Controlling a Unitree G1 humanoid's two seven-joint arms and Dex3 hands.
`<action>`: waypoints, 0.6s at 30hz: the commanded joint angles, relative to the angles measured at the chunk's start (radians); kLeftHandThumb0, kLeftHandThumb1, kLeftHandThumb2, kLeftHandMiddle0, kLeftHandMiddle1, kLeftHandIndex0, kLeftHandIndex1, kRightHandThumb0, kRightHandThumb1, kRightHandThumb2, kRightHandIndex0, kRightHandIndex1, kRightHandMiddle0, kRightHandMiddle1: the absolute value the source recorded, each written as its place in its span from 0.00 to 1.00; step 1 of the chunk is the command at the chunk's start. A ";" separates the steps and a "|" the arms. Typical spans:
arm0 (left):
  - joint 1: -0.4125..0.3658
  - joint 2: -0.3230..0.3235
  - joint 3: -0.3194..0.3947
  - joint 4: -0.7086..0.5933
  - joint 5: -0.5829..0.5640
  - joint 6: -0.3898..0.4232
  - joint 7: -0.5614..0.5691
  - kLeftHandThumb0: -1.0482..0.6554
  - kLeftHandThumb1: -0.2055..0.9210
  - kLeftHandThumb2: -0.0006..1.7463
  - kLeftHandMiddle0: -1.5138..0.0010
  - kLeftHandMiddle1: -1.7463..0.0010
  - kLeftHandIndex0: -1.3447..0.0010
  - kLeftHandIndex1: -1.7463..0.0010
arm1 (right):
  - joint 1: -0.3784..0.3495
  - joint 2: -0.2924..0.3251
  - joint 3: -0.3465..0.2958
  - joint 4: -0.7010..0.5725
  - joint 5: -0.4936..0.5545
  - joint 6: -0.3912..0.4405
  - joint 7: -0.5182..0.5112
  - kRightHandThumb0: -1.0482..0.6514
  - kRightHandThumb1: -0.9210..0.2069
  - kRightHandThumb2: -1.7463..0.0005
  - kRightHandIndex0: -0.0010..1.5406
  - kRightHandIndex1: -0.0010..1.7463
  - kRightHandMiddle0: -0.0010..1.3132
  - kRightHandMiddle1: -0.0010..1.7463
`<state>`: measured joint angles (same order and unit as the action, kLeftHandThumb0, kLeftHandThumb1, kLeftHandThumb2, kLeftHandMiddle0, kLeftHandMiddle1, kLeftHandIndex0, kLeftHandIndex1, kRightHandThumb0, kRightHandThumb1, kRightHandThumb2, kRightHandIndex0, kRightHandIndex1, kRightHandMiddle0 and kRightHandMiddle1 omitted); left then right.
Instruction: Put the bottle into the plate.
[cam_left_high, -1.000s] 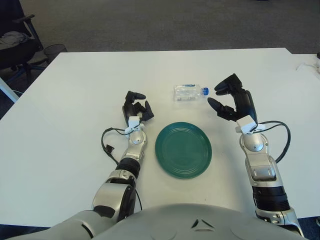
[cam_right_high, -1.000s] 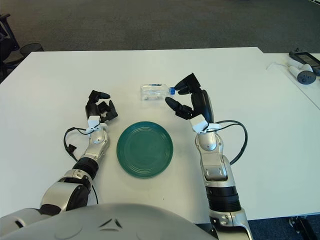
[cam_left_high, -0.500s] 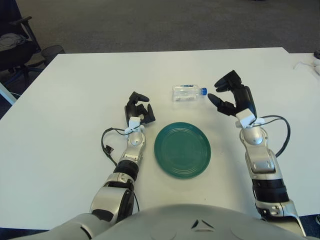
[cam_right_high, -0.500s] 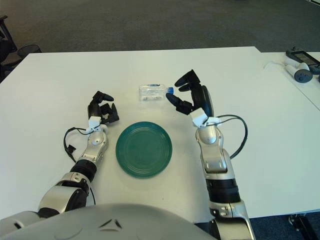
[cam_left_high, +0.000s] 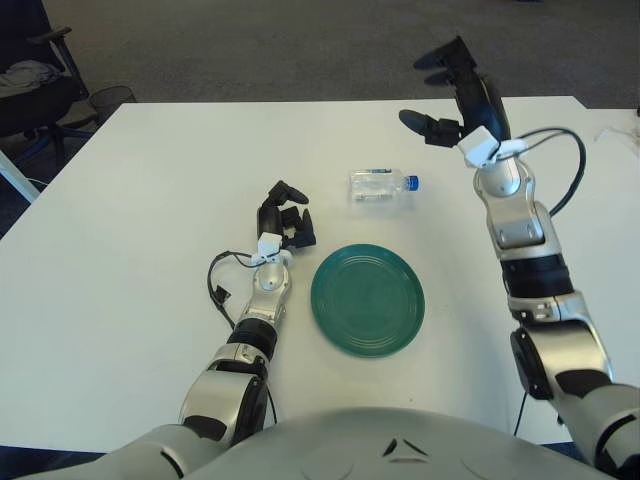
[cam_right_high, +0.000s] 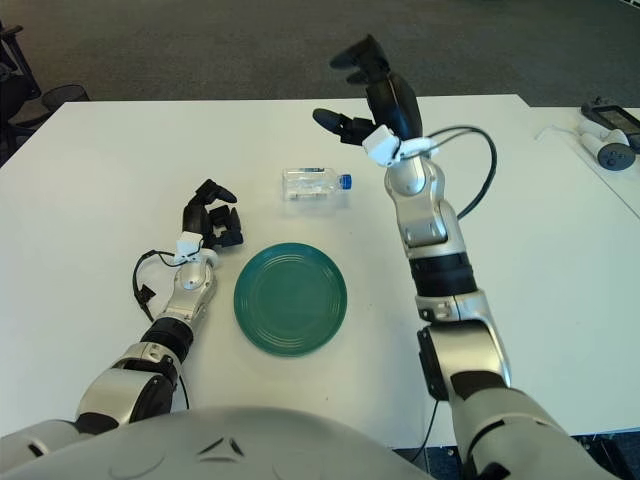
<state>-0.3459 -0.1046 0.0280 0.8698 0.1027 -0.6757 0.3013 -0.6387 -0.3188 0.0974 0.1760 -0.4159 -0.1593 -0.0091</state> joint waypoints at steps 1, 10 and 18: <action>0.056 0.001 -0.008 0.046 0.016 -0.004 0.003 0.27 0.23 0.94 0.12 0.00 0.38 0.00 | -0.101 -0.026 0.034 0.244 -0.026 -0.071 -0.012 0.10 0.01 0.87 0.03 0.27 0.00 0.41; 0.067 0.007 -0.029 0.028 0.055 0.030 0.040 0.26 0.22 0.94 0.12 0.00 0.38 0.00 | -0.336 -0.024 0.188 0.699 -0.193 -0.195 -0.158 0.04 0.00 0.91 0.00 0.04 0.00 0.16; 0.085 -0.001 -0.029 0.004 0.051 0.042 0.046 0.27 0.24 0.93 0.12 0.00 0.39 0.00 | -0.413 0.041 0.310 0.844 -0.293 -0.182 -0.227 0.00 0.00 0.91 0.00 0.00 0.00 0.11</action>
<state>-0.3315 -0.1048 0.0058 0.8455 0.1385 -0.6475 0.3383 -0.9797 -0.3109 0.3534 0.9463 -0.6627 -0.3057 -0.2037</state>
